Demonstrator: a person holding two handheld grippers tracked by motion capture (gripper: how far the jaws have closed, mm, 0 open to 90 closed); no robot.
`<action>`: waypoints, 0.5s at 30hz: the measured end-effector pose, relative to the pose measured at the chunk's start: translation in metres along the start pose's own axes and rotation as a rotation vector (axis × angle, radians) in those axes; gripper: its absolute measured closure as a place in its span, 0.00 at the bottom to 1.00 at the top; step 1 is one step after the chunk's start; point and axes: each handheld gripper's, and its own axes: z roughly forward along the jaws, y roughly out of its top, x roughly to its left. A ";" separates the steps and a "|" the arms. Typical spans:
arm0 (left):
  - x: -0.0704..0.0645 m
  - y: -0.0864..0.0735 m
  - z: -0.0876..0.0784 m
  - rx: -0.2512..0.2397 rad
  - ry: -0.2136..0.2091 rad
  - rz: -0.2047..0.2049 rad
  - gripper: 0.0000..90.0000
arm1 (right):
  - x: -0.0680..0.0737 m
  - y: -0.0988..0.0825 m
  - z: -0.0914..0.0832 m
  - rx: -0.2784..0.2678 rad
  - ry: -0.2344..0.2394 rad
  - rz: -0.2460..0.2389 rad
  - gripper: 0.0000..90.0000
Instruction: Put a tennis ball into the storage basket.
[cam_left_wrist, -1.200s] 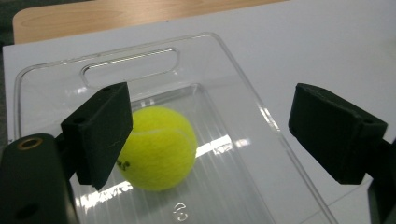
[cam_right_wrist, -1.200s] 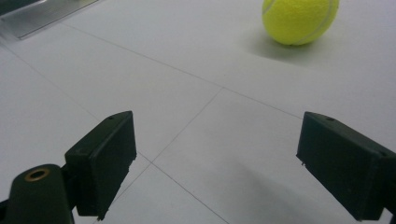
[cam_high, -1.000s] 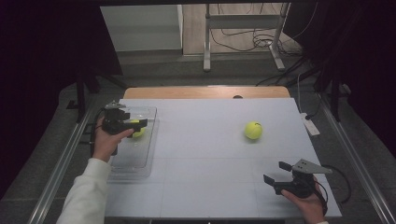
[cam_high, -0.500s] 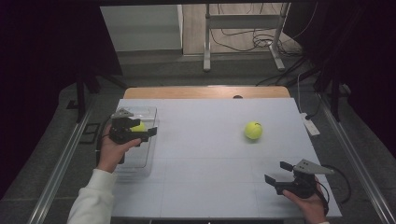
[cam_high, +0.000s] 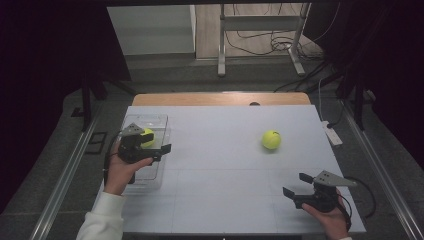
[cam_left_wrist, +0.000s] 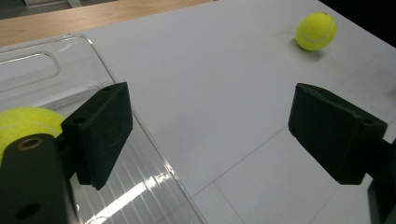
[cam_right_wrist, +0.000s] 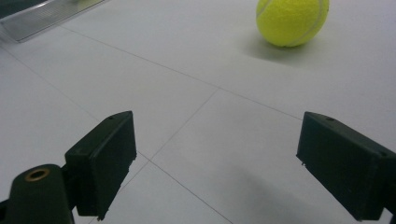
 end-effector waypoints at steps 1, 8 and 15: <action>-0.002 -0.001 -0.001 -0.007 0.001 0.000 0.16 | 0.000 0.000 0.000 -0.001 0.001 0.000 0.13; -0.012 -0.002 -0.004 -0.033 -0.024 -0.001 0.16 | 0.001 0.001 0.000 -0.005 0.010 -0.004 0.13; -0.023 0.000 0.001 -0.036 -0.055 0.007 0.16 | 0.000 0.001 -0.001 -0.007 0.009 -0.002 0.13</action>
